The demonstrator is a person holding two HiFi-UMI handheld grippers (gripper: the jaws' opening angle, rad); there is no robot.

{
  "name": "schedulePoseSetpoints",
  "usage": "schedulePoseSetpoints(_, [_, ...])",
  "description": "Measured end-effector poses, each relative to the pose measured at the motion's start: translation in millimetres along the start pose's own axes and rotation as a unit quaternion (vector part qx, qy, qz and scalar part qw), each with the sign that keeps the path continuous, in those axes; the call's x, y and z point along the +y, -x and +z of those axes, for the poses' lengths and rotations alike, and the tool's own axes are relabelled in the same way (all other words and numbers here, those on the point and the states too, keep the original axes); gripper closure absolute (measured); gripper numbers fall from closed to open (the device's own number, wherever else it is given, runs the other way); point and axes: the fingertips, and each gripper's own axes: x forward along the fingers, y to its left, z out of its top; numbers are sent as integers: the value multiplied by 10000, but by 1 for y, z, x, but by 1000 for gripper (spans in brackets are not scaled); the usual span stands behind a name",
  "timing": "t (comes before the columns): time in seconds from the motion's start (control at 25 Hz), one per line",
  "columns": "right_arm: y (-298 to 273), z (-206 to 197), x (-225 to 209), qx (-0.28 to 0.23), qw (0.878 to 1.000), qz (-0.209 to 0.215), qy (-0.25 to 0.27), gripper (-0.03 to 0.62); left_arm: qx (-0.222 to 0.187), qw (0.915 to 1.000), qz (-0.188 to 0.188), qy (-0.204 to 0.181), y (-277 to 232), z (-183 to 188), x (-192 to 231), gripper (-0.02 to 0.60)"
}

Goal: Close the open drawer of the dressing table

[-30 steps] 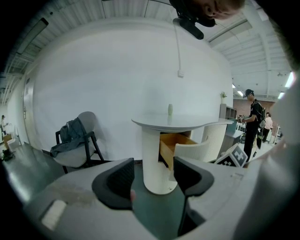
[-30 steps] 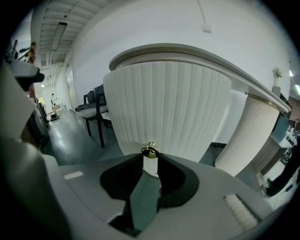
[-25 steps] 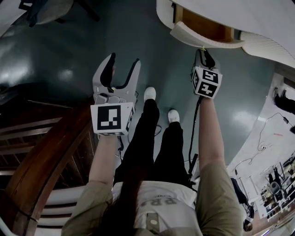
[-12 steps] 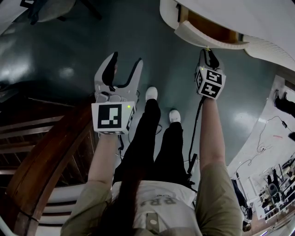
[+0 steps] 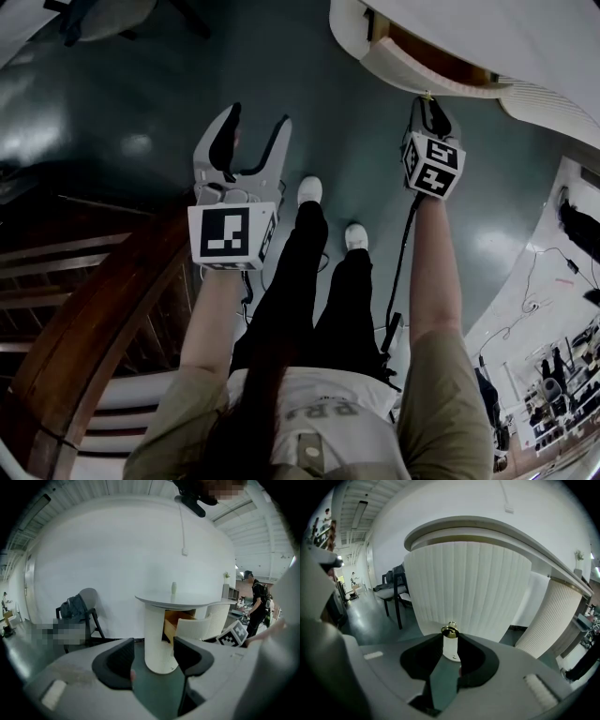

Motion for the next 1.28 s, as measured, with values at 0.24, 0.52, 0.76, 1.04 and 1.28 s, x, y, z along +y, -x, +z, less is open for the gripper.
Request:
schedulePoseSetpoints(0.24, [-5, 4, 0, -23, 10000, 3, -42, 496, 41, 10000, -10, -23, -4, -2, 1, 305])
schedulePoseSetpoints(0.52, [-11, 10, -2, -5, 10000, 9, 5, 496, 34, 10000, 5, -54, -7, 1, 4, 305])
schedulePoseSetpoints(0.76, [-19, 16, -3, 0, 10000, 2, 80, 496, 67, 10000, 39, -27, -8, -3, 14, 305])
schedulePoseSetpoints(1.04, [-24, 21, -5, -29, 10000, 3, 56, 497, 109, 9999, 71, 8, -6, -9, 21, 305])
schedulePoseSetpoints(1.28, [-26, 22, -6, -33, 10000, 1, -32, 497, 102, 9999, 115, 4, -4, -9, 25, 305])
